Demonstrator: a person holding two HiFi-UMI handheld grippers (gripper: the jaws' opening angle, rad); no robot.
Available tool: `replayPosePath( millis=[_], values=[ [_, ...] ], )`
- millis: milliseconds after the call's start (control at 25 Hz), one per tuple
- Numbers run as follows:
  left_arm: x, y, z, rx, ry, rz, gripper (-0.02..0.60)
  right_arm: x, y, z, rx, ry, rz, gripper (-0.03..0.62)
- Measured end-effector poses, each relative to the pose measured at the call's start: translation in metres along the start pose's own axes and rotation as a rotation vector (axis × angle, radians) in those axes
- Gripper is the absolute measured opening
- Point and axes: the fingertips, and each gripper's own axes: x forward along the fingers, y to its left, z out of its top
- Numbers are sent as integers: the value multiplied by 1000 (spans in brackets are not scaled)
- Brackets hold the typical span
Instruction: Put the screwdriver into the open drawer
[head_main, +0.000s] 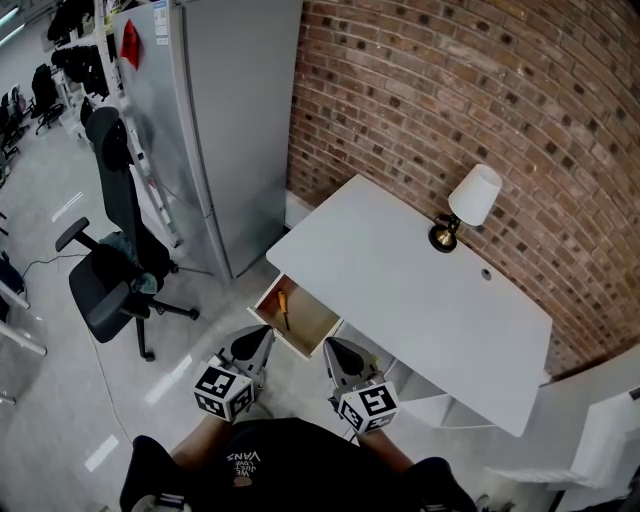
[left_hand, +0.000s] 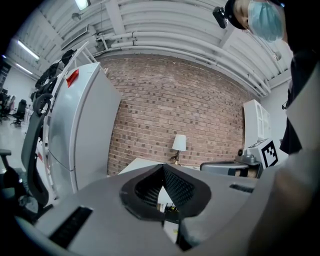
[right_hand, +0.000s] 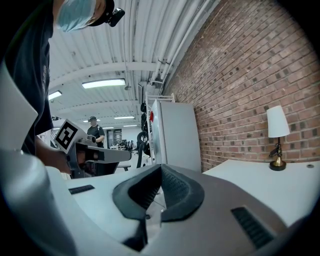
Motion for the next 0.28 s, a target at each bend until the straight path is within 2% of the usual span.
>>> replayPosePath(
  millis=[280],
  values=[
    [-3,3,1,2,-8,-9,8,2,3,0,4,-1,-6,-6]
  ],
)
